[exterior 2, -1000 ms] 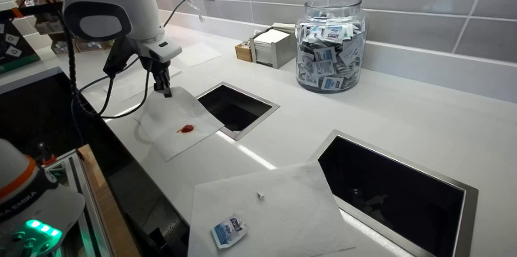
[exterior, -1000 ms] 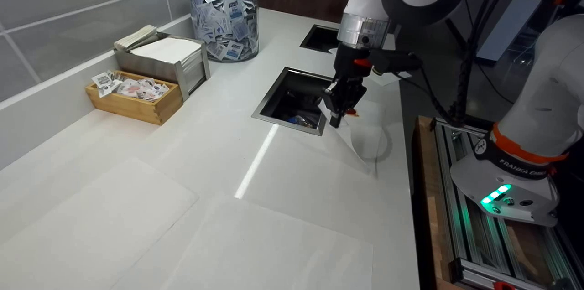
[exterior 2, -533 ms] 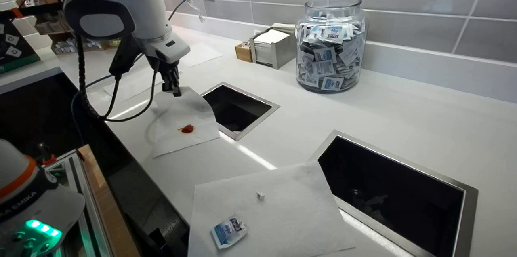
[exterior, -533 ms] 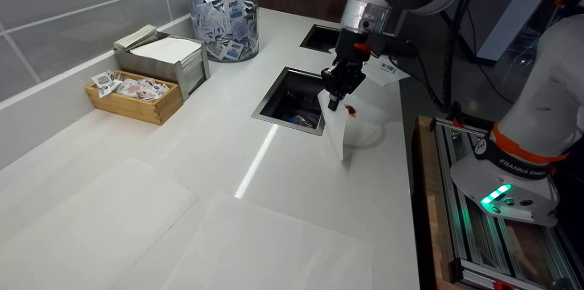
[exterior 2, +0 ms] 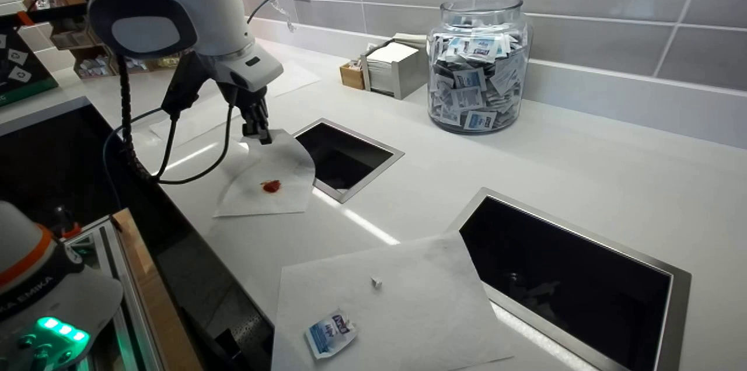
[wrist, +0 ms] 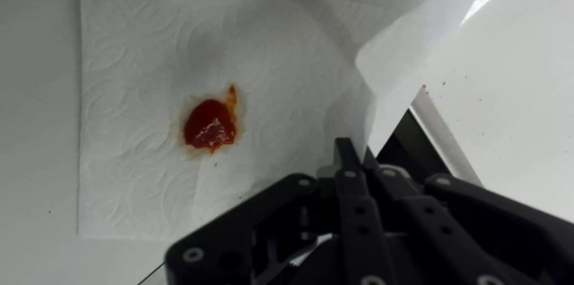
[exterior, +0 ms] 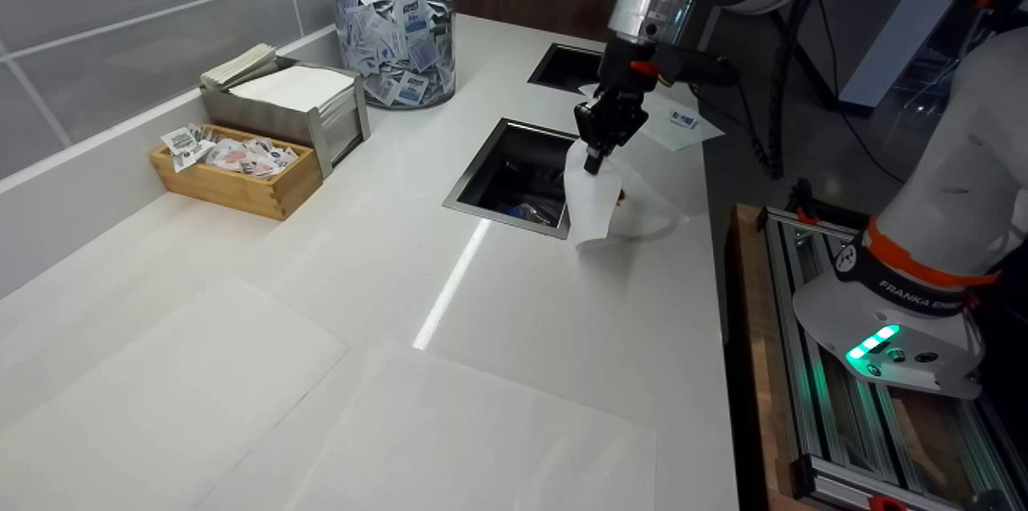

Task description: Fold the white tissue on the left in half from left to right, pick up the folded tissue and put it in the left bin

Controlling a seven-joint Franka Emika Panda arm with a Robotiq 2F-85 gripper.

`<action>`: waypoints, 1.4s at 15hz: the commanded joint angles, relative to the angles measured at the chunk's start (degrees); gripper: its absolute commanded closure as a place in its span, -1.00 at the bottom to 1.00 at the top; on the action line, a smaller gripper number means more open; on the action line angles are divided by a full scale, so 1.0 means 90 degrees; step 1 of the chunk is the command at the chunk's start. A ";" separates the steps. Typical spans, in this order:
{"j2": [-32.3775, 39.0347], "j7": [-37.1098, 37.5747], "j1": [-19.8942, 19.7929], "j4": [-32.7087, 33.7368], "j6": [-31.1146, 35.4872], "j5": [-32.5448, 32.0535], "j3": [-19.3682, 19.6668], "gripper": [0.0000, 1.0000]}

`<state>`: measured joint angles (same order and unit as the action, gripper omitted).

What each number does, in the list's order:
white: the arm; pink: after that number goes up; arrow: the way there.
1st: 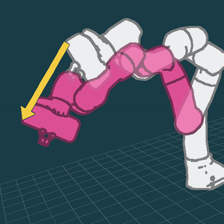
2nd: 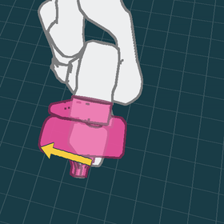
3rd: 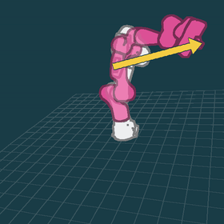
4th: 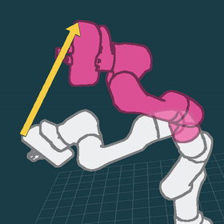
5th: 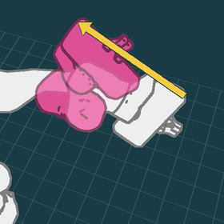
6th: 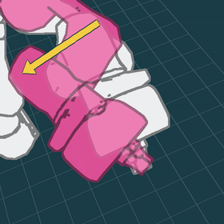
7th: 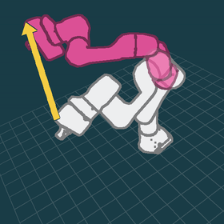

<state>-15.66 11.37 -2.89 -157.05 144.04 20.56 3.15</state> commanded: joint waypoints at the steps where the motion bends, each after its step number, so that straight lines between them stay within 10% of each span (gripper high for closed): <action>1: -0.0094 -0.0037 -0.0210 -0.0102 -0.0002 -0.0432 0.0074 1.00; 21: 0.0222 -0.0652 -0.0614 -0.0015 -0.0077 -0.0940 0.0545 1.00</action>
<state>-14.00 4.85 -7.50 -157.02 143.90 13.63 7.65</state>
